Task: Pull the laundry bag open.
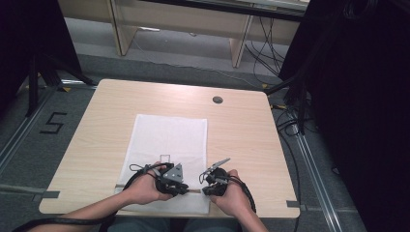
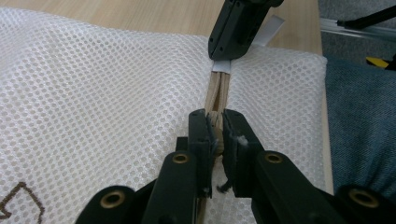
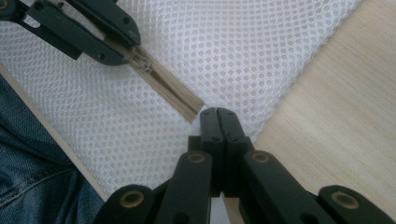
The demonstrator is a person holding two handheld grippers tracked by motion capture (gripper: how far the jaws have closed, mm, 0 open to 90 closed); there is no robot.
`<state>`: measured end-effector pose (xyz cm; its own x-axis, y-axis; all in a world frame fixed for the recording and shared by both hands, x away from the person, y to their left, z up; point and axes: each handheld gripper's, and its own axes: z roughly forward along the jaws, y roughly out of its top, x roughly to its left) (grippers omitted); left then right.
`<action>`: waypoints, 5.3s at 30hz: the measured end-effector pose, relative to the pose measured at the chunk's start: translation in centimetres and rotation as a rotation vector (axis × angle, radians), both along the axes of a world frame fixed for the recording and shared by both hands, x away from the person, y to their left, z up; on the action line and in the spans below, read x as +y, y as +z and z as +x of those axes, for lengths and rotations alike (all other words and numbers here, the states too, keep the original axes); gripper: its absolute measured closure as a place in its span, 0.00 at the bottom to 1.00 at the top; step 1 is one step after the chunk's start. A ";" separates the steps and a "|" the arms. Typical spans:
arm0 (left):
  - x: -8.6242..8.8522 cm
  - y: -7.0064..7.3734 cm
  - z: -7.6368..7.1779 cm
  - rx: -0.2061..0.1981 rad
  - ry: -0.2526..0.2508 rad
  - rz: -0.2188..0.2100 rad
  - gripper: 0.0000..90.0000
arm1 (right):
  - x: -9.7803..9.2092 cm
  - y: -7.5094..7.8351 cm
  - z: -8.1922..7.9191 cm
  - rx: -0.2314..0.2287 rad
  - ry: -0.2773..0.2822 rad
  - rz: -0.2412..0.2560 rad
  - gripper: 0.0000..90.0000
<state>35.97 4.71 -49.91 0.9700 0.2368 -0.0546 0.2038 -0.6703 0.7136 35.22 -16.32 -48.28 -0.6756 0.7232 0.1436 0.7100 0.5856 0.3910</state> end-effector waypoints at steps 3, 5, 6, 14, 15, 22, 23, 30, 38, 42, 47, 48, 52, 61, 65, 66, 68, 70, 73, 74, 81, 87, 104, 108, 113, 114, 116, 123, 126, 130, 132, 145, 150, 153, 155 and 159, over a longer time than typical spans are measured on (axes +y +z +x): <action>0.2 0.0 0.0 0.007 -0.001 -0.004 0.91 | 0.0 0.0 0.0 -0.001 0.003 0.001 1.00; 0.2 0.0 0.1 0.000 -0.002 0.003 0.91 | -0.1 -0.1 0.2 -0.012 0.024 0.005 1.00; 0.3 0.1 0.1 -0.001 -0.002 0.007 0.91 | -0.1 -0.1 0.1 -0.005 0.019 0.005 1.00; 0.5 0.1 0.1 -0.005 -0.009 0.009 0.91 | -0.1 -0.1 0.2 -0.013 0.025 0.004 1.00; 0.6 0.2 0.1 -0.007 -0.004 0.014 0.91 | -0.1 -0.1 0.2 -0.014 0.024 0.003 1.00; 0.6 0.2 0.1 0.000 -0.006 0.006 0.91 | -0.1 -0.1 0.1 -0.014 0.025 0.004 1.00; 0.6 0.3 0.1 -0.001 -0.008 0.007 0.91 | -0.1 -0.1 0.1 -0.015 0.024 0.005 1.00; 0.9 0.3 0.0 0.005 0.001 0.012 0.91 | -0.1 0.0 0.0 -0.008 0.012 -0.001 1.00; 1.0 0.4 0.0 0.000 -0.001 0.010 0.91 | 0.0 0.0 -0.1 -0.021 0.016 -0.010 1.00; 1.3 0.5 0.0 0.004 0.003 0.002 0.91 | 0.1 0.1 -0.1 -0.016 0.010 -0.016 1.00; 1.4 0.5 0.0 0.003 0.006 0.004 0.91 | 0.1 0.0 0.0 -0.028 0.025 -0.015 1.00; 1.4 0.5 0.0 0.001 0.003 0.004 0.91 | 0.1 0.0 -0.1 -0.027 0.024 -0.016 1.00; 1.5 0.6 0.0 0.001 -0.003 0.005 0.91 | 0.2 0.0 -0.1 -0.026 0.015 -0.021 1.00; 2.0 0.8 0.1 -0.008 -0.001 0.017 0.91 | 0.2 0.0 -0.1 -0.026 0.015 -0.023 1.00; 2.0 0.7 0.0 -0.010 0.000 0.016 0.91 | 0.2 0.1 -0.2 -0.028 0.010 -0.028 1.00; 2.0 0.7 0.0 -0.010 0.000 0.016 0.91 | 0.2 0.1 -0.2 -0.028 0.010 -0.028 1.00; 2.1 0.7 0.0 0.002 0.001 0.011 0.91 | 0.3 0.1 -0.3 -0.020 0.005 -0.022 1.00; 2.2 0.8 0.0 -0.007 0.003 0.015 0.91 | 0.3 0.1 -0.3 -0.022 0.006 -0.023 1.00; 2.5 0.8 0.0 0.004 0.009 0.009 0.91 | 0.3 0.1 -0.2 -0.027 0.010 -0.031 1.00; 2.6 0.8 0.0 0.002 0.013 0.012 0.91 | 0.3 0.1 -0.2 -0.027 0.010 -0.031 1.00; 2.9 0.9 0.0 -0.014 0.004 0.019 0.91 | 0.4 0.2 -0.4 -0.011 -0.018 -0.047 1.00; 3.1 0.8 0.1 0.006 0.017 0.009 0.91 | 0.4 0.2 -0.4 -0.011 -0.017 -0.047 1.00; 4.3 0.9 0.2 0.018 0.029 0.011 0.91 | 0.4 0.2 -0.4 -0.011 -0.019 -0.052 1.00; 4.3 0.9 0.2 0.014 0.025 0.015 0.91 | 0.4 0.2 -0.4 -0.014 -0.018 -0.053 1.00; 4.3 0.8 0.1 0.003 0.031 0.025 0.91 | 0.7 0.2 -0.6 -0.010 -0.017 -0.056 1.00; 4.3 0.8 0.1 -0.014 0.022 0.031 0.91 | 0.6 0.2 -0.5 -0.028 -0.001 -0.067 1.00; 4.4 0.8 0.1 -0.008 0.032 0.030 0.91 | 0.6 0.2 -0.5 -0.033 0.009 -0.064 1.00; 5.2 0.7 0.1 -0.004 0.036 0.035 0.91 | 0.7 0.2 -0.5 -0.037 0.007 -0.075 1.00; 5.7 0.7 0.2 0.003 0.039 0.034 0.91 | 0.7 0.3 -0.5 -0.036 0.004 -0.082 1.00; 5.9 0.8 0.2 -0.003 0.039 0.045 0.91 | 0.6 0.2 -0.5 -0.031 0.005 -0.080 1.00; 6.0 0.8 0.2 -0.002 0.043 0.047 0.91 | 0.7 0.3 -0.6 -0.025 -0.008 -0.085 1.00; 6.9 0.9 0.3 0.003 0.062 0.041 0.91 | 0.5 0.3 -0.5 -0.039 0.002 -0.089 1.00; 7.0 1.0 0.3 -0.001 0.058 0.050 0.91 | 0.6 0.3 -0.6 -0.043 0.002 -0.096 1.00; 7.0 1.0 0.2 0.006 0.062 0.044 0.91 | 0.5 0.3 -0.6 -0.044 0.002 -0.095 1.00; 7.1 1.0 0.3 -0.001 0.052 0.046 0.91 | 0.5 0.3 -0.5 -0.038 0.006 -0.096 1.00; 7.2 0.9 0.1 0.007 0.060 0.043 0.91 | 0.5 0.3 -0.6 -0.035 0.003 -0.100 1.00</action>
